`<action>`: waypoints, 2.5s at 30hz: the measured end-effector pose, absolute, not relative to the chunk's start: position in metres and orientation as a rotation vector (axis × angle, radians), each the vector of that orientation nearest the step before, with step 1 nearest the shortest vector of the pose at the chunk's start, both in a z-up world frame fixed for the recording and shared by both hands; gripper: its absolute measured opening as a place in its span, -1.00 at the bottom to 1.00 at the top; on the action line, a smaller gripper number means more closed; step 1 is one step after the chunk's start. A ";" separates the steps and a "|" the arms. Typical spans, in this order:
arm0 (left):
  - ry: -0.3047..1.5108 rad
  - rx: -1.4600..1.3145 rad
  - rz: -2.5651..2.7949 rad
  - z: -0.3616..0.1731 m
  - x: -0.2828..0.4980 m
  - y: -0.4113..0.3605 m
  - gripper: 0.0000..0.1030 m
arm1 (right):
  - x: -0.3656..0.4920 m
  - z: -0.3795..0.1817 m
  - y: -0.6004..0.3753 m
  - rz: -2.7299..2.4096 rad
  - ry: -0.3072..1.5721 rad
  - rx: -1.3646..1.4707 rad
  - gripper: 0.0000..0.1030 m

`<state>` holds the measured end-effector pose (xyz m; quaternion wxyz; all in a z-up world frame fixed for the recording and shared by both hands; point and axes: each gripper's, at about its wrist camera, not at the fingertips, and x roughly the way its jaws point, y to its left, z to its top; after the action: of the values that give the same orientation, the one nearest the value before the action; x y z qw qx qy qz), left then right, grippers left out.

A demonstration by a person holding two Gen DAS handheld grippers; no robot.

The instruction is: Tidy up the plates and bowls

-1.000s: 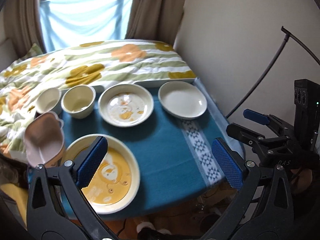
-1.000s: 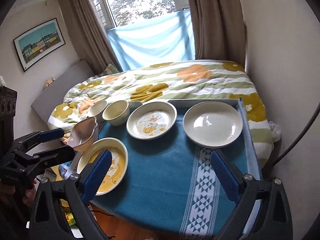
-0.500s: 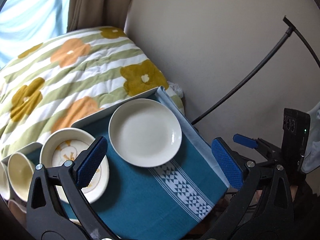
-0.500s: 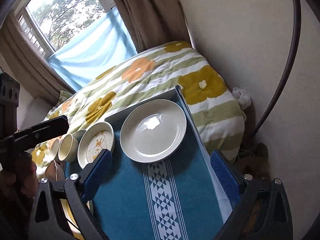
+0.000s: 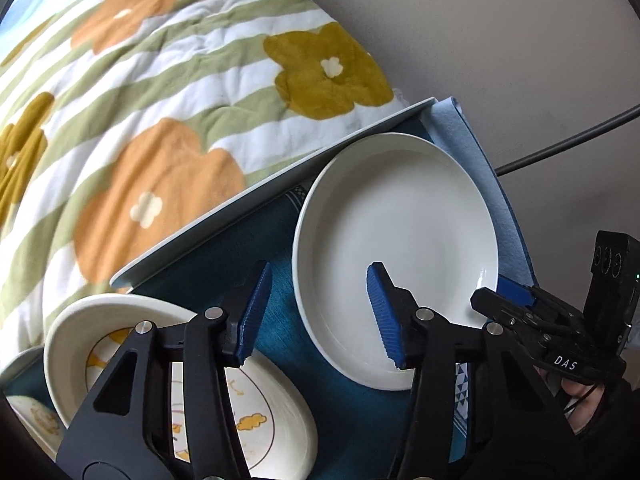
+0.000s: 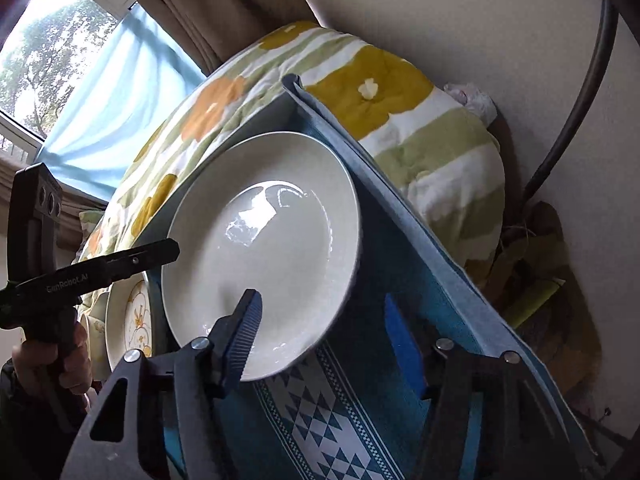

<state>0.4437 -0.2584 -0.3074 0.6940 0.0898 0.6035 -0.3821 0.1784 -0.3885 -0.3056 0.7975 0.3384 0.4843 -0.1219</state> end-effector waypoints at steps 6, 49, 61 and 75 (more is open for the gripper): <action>1.342 0.225 -0.866 -0.316 0.453 -0.267 -0.43 | 0.186 -0.313 -0.398 -0.289 1.023 0.754 -0.17; 1.099 0.027 -0.425 -0.175 0.295 -0.132 -0.79 | 0.173 -0.189 -0.340 0.183 1.036 0.424 -0.71; 1.163 -0.100 -0.203 -0.207 0.200 -0.009 -0.79 | 0.152 -0.224 -0.229 0.417 1.139 0.313 -0.71; 1.301 -0.231 -0.191 -0.293 0.177 0.066 -0.79 | 0.143 -0.279 -0.156 0.388 1.229 0.229 -0.71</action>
<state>0.1768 0.0659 -0.2935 0.7855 -0.1072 0.6031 -0.0885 0.1430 -0.1556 -0.2790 0.7933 0.1063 0.5717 0.1804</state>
